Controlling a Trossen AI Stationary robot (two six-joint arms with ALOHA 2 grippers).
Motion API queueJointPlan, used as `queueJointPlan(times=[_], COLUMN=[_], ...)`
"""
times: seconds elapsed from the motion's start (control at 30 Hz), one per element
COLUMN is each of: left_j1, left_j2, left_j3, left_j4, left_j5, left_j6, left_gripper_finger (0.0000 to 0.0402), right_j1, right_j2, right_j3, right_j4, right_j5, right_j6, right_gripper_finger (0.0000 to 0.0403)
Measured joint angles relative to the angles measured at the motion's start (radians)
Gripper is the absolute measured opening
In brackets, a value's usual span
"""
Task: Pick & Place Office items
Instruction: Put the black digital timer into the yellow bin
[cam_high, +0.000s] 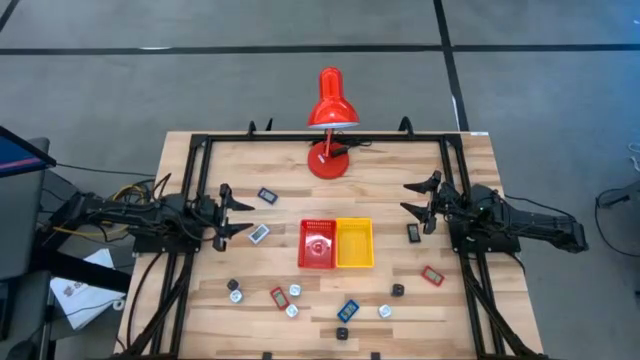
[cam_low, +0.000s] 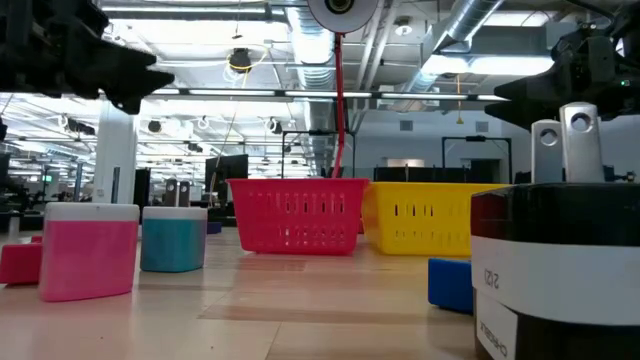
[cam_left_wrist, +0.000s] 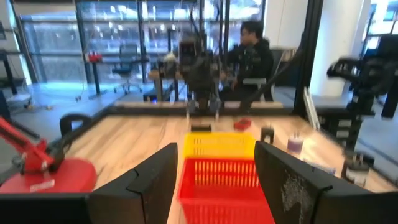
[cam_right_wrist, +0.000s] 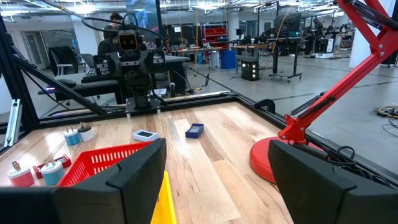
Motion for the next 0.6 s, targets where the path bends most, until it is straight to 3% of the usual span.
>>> queueJointPlan(times=[0.37, 0.6], left_j1=[0.000, 0.000], left_j2=[-0.009, -0.093], left_j3=[0.000, 0.000], left_j4=[-0.042, -0.043], left_j5=[0.000, 0.001], left_j6=[-0.004, -0.005], left_gripper_finger=[0.0208, 0.0208], right_j1=[0.000, 0.000], right_j2=[0.000, 0.000], right_j3=[0.000, 0.000], right_j4=[0.000, 0.000], right_j5=[0.000, 0.000], right_j6=[0.000, 0.000], right_gripper_finger=[0.0276, 0.0276])
